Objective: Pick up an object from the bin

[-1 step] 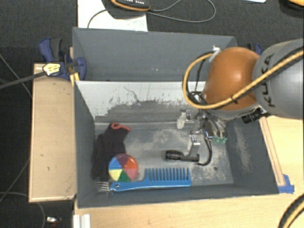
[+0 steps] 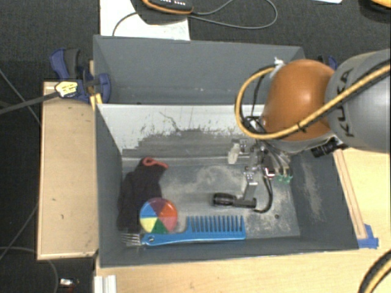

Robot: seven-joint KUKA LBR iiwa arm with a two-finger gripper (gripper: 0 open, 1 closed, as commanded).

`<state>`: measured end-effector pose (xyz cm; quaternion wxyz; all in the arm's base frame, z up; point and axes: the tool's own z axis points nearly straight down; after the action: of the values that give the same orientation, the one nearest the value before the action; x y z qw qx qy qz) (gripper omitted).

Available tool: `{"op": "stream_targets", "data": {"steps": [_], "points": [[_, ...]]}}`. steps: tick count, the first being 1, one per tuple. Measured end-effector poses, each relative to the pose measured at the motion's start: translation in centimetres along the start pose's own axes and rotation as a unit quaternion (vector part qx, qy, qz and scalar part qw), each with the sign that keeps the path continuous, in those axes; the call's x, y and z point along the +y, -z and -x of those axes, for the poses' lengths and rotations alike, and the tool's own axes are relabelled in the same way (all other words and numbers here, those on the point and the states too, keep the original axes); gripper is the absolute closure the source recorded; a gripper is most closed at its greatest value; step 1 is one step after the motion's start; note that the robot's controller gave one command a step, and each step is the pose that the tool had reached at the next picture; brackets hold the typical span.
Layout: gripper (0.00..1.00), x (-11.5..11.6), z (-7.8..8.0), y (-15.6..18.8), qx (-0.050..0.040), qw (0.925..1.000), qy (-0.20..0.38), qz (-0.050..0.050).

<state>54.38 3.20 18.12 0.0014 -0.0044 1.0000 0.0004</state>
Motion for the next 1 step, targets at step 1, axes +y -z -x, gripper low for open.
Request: {"op": "stream_targets", "data": {"steps": [1], "points": [[0.0, -0.74, -3.02, -9.25, -0.0028, 0.9989, -0.046, 0.001]]}}
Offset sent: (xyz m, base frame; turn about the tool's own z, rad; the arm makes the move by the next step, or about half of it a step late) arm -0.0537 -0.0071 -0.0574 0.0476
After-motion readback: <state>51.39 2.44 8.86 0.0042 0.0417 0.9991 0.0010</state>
